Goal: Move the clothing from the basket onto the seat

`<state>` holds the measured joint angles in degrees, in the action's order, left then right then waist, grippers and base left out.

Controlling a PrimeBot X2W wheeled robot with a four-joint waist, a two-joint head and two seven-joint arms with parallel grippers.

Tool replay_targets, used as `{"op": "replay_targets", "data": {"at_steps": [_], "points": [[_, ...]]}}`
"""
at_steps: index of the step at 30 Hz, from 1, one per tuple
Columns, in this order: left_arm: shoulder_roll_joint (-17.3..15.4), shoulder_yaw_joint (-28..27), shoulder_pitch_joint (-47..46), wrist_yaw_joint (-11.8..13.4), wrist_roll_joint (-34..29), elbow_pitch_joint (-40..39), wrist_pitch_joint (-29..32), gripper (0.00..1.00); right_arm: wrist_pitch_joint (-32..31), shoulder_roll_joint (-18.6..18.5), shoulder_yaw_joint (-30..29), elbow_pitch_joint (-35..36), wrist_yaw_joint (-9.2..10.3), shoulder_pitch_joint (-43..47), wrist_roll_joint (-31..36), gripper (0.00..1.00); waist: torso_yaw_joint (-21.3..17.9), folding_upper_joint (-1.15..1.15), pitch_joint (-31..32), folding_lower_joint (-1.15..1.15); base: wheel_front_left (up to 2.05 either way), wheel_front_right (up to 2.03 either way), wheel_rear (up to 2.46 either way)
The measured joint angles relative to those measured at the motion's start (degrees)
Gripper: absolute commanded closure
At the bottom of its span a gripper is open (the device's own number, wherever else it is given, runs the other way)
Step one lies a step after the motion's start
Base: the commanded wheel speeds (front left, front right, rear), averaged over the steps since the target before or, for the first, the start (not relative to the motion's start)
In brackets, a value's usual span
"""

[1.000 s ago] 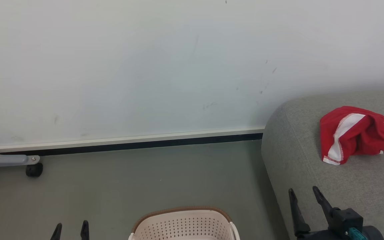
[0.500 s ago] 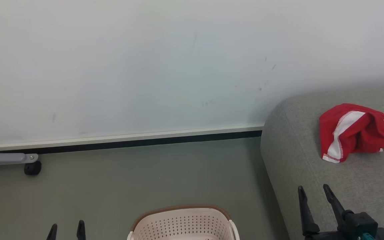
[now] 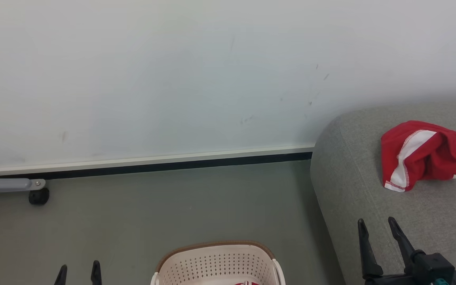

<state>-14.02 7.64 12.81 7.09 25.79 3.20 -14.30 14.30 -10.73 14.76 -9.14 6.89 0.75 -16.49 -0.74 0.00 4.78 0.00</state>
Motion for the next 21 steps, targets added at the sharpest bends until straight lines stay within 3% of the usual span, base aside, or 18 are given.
{"op": "replay_targets", "data": {"at_steps": [21], "points": [[0.8,2.0,-0.6,-0.7,-1.5,-0.2,0.0,0.00,0.0,-0.4,-2.8,3.7,0.15,1.0,0.9,0.00,-0.3,0.00,-3.8,0.00,0.00,0.00,0.00]]}}
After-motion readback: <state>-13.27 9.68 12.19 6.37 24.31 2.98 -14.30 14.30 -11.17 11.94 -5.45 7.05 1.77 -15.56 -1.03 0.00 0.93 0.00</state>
